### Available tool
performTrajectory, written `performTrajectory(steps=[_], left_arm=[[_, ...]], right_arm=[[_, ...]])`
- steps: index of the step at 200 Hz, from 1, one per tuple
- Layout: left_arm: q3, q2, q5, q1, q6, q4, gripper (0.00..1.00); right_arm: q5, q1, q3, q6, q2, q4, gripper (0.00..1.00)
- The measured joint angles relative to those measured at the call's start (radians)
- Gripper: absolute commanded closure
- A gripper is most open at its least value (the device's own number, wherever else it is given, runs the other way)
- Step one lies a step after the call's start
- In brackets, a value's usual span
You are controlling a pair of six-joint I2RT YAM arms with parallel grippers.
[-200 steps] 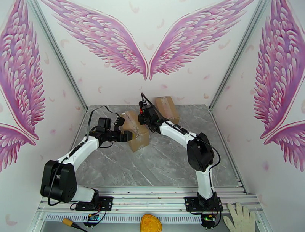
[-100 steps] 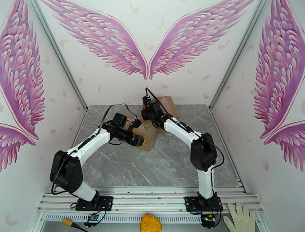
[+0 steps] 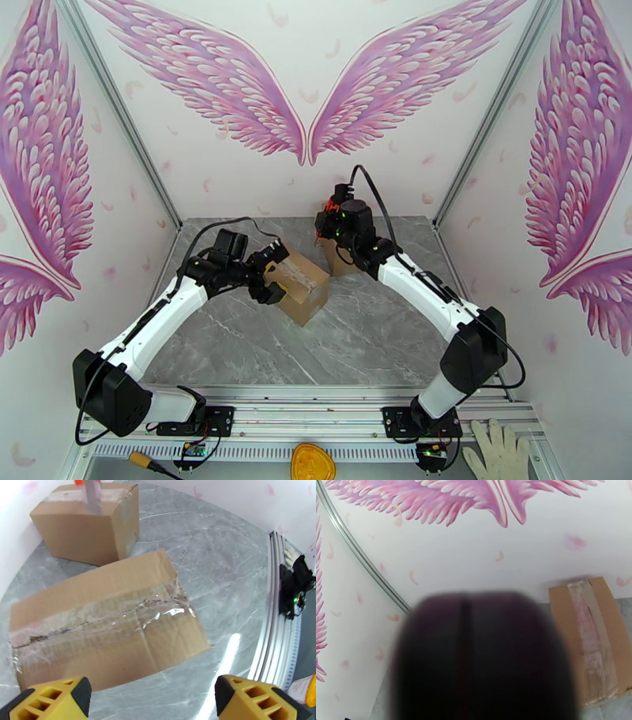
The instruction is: Unpack the express box
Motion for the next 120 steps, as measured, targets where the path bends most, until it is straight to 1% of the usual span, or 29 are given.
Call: performTrajectory(steps=[21,37,44,56,73,90,120], left_arm=[[-0.064,-0.018,-0.057,0.005,0.103,0.114,0.05],[-0.093,-0.015,-0.074,0.042,0.102,0.188,0.03],[-0.093,-0.01,-0.072,0.079,0.068,0.228,0.01],[-0.092,0.002,-0.074,0.146,-0.014,0.314,0.01],[-0.066,0.046,-0.098,0.217,-0.133,0.386,0.01],[-0.01,0.119,-0.106,0.229,-0.242,0.404,0.05],[0.061,0.233,-0.099,0.23,-0.44,0.395,0.07]], right_arm=[[0.039,0.0,-0.135,0.071,-0.093,-0.018,1.0],[0.061,0.0,-0.246,0.126,-0.194,-0.037,1.0],[0.073,0.0,-0.288,0.15,-0.242,-0.05,1.0],[0.095,0.0,-0.336,0.181,-0.305,-0.069,1.0],[0.121,0.006,-0.38,0.207,-0.354,-0.081,1.0],[0.138,0.028,-0.4,0.221,-0.349,-0.082,1.0],[0.14,0.073,-0.401,0.222,-0.273,-0.075,1.0]])
